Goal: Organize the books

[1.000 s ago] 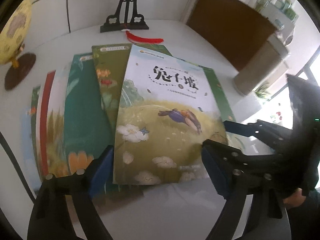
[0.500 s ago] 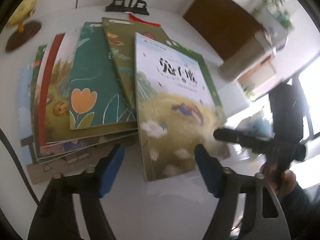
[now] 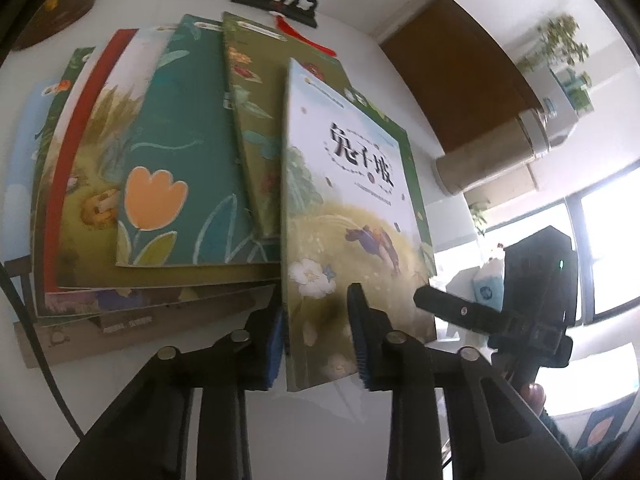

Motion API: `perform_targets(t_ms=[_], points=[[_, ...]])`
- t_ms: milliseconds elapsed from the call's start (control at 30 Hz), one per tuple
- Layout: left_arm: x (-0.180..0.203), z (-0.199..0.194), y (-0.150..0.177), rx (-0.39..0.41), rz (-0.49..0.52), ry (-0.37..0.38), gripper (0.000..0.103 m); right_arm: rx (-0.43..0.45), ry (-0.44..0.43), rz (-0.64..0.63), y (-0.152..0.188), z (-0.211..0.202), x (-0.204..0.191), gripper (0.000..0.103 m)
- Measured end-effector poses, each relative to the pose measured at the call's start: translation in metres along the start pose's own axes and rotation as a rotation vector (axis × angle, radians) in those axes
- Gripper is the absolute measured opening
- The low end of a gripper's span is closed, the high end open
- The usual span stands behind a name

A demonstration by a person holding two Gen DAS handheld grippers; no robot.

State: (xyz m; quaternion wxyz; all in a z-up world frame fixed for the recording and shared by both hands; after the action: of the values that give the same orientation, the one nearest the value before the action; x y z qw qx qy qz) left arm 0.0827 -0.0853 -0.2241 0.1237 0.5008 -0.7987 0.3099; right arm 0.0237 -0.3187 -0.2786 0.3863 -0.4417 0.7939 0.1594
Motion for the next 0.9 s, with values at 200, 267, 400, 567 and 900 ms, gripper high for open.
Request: perform_targets(t_ms=[200,267,400,567,900], points=[[-0.001,-0.011,-0.001,-0.007,0.017,-0.007,0.022,0.039,-0.149,-0.025,0.006,-0.029,-0.012,0.042],[0.002,-0.008,-0.001,-0.023,0.028,0.004,0.022,0.042,-0.215,-0.034,0.007,-0.035,-0.019,0.042],[0.005,0.003,0.002,-0.041,-0.021,0.108,0.022,-0.006,-0.265,0.005,0.006,-0.015,-0.019,0.042],[0.011,0.003,0.0,-0.025,-0.004,0.092,0.022,-0.023,-0.227,0.042,0.011,0.001,-0.014,0.037],[0.039,0.002,-0.006,0.016,0.078,0.061,0.021,0.026,0.014,-0.068,0.002,-0.002,-0.021,0.018]])
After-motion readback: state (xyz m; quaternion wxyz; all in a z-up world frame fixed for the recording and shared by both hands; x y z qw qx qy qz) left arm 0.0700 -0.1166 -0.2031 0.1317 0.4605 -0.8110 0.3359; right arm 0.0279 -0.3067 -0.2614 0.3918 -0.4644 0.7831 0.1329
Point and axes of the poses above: each gripper's, at about its wrist camera, not at the fingertips, and z roughly the way its jaws point, x to its right, y to its underside, the point moved 3 cm from there along z, roughly the way its jaws point, and after that the axes turned 8 degrees about z, right-handed, at the moved point
